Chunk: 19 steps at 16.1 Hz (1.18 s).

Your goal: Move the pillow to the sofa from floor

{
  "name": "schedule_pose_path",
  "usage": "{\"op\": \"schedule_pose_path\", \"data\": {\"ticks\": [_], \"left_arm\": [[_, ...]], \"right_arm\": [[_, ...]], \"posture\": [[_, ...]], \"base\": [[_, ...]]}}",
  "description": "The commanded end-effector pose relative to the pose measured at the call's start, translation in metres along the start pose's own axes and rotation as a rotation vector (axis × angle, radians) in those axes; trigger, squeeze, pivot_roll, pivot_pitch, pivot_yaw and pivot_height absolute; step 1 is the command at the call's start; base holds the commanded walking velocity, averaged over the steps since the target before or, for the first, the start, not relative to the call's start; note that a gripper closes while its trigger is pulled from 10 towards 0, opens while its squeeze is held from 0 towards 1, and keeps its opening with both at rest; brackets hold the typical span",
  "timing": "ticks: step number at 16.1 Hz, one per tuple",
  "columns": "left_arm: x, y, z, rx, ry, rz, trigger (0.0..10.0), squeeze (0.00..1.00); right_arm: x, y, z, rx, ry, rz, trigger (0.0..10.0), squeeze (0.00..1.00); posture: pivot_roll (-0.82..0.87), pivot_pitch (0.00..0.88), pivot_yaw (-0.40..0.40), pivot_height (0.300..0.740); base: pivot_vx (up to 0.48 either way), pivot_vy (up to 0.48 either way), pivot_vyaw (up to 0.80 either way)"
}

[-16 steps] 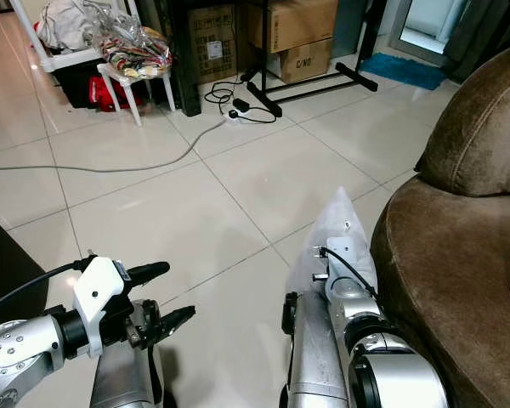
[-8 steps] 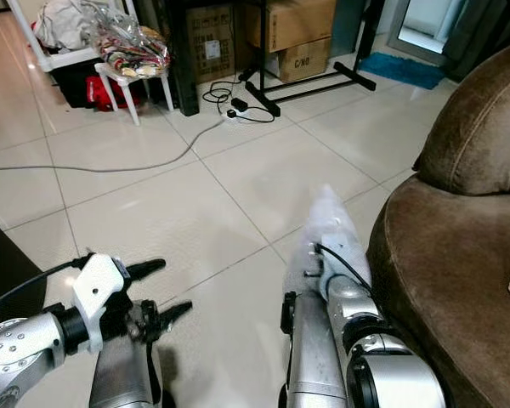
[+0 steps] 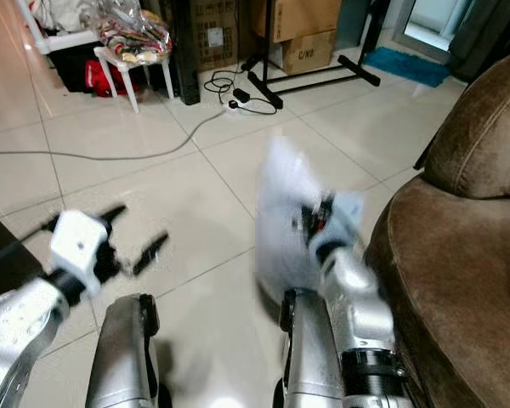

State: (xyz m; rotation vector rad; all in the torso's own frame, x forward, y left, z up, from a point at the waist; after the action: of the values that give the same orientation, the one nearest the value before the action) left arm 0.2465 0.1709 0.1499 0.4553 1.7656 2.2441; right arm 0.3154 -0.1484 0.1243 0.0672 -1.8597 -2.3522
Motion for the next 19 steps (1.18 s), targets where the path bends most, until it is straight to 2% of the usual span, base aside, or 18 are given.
{"op": "schedule_pose_path", "data": {"ticks": [1, 2, 3, 4, 5, 7, 10, 19], "left_arm": [[-0.001, 0.005, 0.006, -0.017, 0.050, -0.022, 10.0, 0.00], [-0.006, 0.011, 0.008, -0.027, 0.088, -0.044, 10.0, 0.00], [-0.011, 0.017, 0.011, -0.032, 0.121, -0.071, 10.0, 0.00], [-0.018, 0.023, 0.014, -0.032, 0.146, -0.102, 10.0, 0.00], [-0.023, 0.028, 0.015, -0.033, 0.167, -0.121, 10.0, 0.00], [-0.026, 0.032, 0.015, -0.041, 0.190, -0.154, 10.0, 0.00], [-0.026, 0.029, 0.016, -0.052, 0.221, -0.145, 10.0, 0.00], [-0.025, 0.024, 0.016, -0.066, 0.247, -0.133, 10.0, 0.00]], "right_arm": [[0.004, 0.024, 0.009, -0.016, 0.032, -0.093, 0.0, 0.00], [0.009, 0.037, 0.014, -0.014, 0.049, -0.140, 0.0, 0.00], [0.013, 0.051, 0.018, -0.021, 0.073, -0.183, 10.0, 0.00], [0.016, 0.059, 0.021, 0.005, 0.116, -0.206, 10.0, 0.00], [0.018, 0.060, 0.020, 0.067, 0.096, -0.192, 10.0, 0.00], [0.019, 0.060, 0.019, 0.062, 0.064, -0.192, 10.0, 0.00], [0.019, 0.059, 0.024, 0.045, 0.077, -0.150, 10.0, 0.00], [0.013, 0.057, 0.024, 0.012, 0.075, -0.108, 10.0, 0.00]], "posture": [[-0.08, 0.000, -0.003, 0.440], [-0.09, 0.000, 0.009, 0.440], [-0.10, 0.000, 0.014, 0.440], [-0.10, 0.000, 0.019, 0.440], [-0.11, 0.000, 0.025, 0.440], [-0.11, 0.000, 0.028, 0.450], [-0.10, 0.000, 0.015, 0.485], [-0.08, 0.000, -0.008, 0.575]], "base": [[0.000, 0.000, 0.00], [0.000, 0.000, 0.00], [0.000, 0.000, 0.00], [0.000, 0.000, 0.00], [0.000, 0.000, 0.00], [0.000, 0.000, 0.00], [0.000, 0.000, 0.00], [0.000, 0.000, 0.00]]}}
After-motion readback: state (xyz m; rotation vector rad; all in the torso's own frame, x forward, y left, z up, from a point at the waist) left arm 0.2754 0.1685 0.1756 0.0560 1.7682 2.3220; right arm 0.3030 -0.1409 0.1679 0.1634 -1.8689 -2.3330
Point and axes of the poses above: a point about 5 cm out from each wrist's last joint towards the gripper, its own x axis pointing back from the gripper into the wrist, its own y axis along the axis of the wrist's last joint, z = x × y, the point moved 1 cm from there along -x, pointing out of the wrist towards the gripper, and after that the axes turned 2 degrees about x, right-handed, at the moved point
